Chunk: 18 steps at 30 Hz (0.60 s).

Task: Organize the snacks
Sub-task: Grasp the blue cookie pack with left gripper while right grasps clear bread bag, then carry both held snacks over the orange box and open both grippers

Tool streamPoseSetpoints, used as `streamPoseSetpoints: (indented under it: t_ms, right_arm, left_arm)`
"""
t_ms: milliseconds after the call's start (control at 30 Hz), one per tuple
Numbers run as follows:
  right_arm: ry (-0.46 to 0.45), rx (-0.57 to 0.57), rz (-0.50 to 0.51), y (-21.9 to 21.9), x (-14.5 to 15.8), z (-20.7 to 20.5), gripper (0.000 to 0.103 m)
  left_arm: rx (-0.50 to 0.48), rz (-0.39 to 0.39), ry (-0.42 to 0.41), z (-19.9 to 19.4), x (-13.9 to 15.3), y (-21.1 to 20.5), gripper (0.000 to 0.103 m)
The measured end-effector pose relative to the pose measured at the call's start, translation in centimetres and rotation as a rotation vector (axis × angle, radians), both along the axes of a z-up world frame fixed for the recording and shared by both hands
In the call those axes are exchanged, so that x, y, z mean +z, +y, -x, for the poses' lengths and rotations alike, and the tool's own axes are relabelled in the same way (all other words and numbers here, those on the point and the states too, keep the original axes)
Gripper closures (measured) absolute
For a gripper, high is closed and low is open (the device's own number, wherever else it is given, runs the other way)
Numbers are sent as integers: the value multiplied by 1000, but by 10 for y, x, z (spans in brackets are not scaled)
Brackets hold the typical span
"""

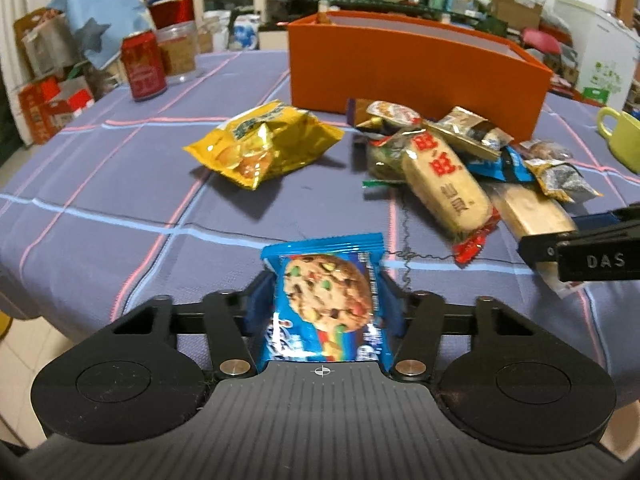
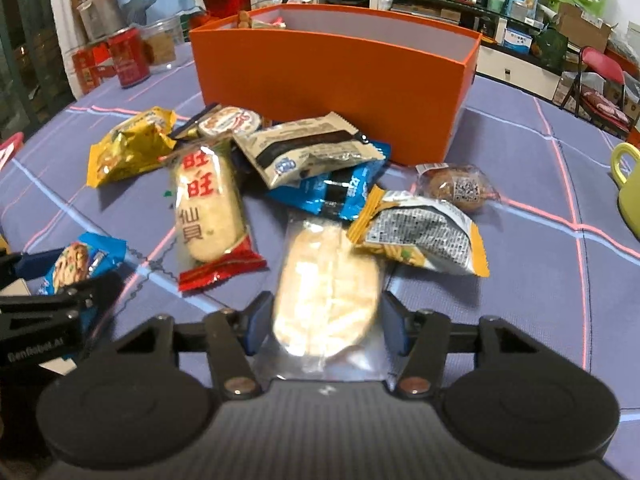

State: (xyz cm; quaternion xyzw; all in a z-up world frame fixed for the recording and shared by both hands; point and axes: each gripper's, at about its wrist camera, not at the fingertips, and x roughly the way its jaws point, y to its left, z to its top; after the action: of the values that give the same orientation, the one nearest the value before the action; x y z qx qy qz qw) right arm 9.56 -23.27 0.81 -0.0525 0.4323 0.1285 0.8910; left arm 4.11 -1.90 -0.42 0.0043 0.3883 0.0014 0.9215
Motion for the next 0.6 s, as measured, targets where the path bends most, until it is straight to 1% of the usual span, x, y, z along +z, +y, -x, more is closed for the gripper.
streamPoseSetpoints:
  t_ms: [100, 200, 367, 533, 600]
  right_arm:
    - [-7, 3, 11, 2, 1, 1, 45]
    - [-8, 11, 17, 3, 1, 3, 45]
    - [-40, 22, 32, 5, 9, 10, 45]
    - [-39, 15, 22, 4, 11, 10, 45]
    - [-53, 18, 6, 3, 15, 14, 45]
  left_arm:
    - [-13, -8, 1, 0, 1, -2, 82]
    - [-11, 1, -1, -1, 3, 1, 82]
    - [-26, -34, -53, 2, 11, 0, 82]
    - [-22, -29, -47, -3, 18, 1, 82]
    - [-21, -25, -40, -6, 22, 2, 82]
